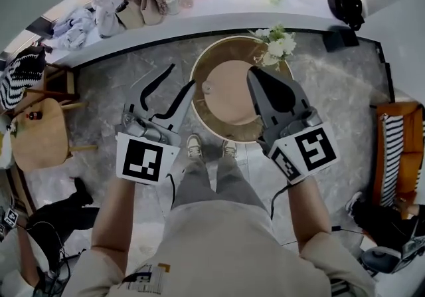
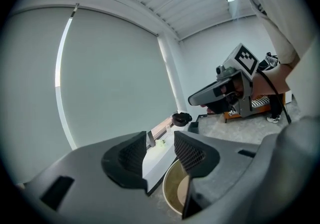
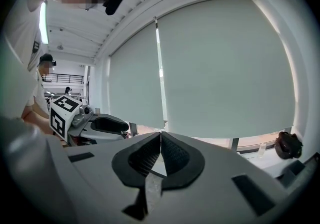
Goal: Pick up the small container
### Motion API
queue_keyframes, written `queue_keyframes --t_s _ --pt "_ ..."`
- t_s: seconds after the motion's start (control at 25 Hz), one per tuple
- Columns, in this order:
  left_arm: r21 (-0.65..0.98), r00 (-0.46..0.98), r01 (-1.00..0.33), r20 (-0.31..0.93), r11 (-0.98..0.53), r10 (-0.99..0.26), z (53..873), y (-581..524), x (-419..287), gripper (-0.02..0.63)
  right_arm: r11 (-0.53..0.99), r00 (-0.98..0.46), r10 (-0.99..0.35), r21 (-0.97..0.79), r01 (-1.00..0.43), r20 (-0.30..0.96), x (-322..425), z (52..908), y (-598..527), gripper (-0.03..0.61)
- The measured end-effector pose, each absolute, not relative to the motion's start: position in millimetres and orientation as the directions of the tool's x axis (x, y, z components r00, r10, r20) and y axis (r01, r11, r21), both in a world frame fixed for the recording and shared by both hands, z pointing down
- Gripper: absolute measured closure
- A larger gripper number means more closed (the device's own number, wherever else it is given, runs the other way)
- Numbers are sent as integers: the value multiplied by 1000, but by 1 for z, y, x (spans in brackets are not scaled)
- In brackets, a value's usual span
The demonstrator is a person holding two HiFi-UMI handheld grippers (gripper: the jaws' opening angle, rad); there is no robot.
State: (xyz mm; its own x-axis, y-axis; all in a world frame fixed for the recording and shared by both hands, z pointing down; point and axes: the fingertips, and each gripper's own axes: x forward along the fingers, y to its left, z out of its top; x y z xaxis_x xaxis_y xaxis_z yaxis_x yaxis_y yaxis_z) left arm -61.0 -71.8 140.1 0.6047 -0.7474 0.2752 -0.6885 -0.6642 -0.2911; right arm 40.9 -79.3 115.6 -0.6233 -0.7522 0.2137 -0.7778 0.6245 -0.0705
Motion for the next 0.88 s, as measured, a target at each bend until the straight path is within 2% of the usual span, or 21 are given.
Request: queue_keyframes --t_s 0.28,0.56,0.76,0.88 --pt "-297 637 -652 285 -698 -716 198 -93 -52 416 650 -637 -725 -45 -758 262 27 167 -103 571" --pt "-291 674 -615 288 -732 -681 277 -111 -40 407 678 -657 -692 -42 -734 301 14 227 -123 571" --pt "-236 728 -608 215 -758 -651 338 -118 -28 371 697 -667 -667 -38 -716 331 5 276 -134 571" --pt "-254 755 -569 216 -783 -619 376 -120 -20 345 695 -670 -659 -64 -716 342 2 307 -138 571"
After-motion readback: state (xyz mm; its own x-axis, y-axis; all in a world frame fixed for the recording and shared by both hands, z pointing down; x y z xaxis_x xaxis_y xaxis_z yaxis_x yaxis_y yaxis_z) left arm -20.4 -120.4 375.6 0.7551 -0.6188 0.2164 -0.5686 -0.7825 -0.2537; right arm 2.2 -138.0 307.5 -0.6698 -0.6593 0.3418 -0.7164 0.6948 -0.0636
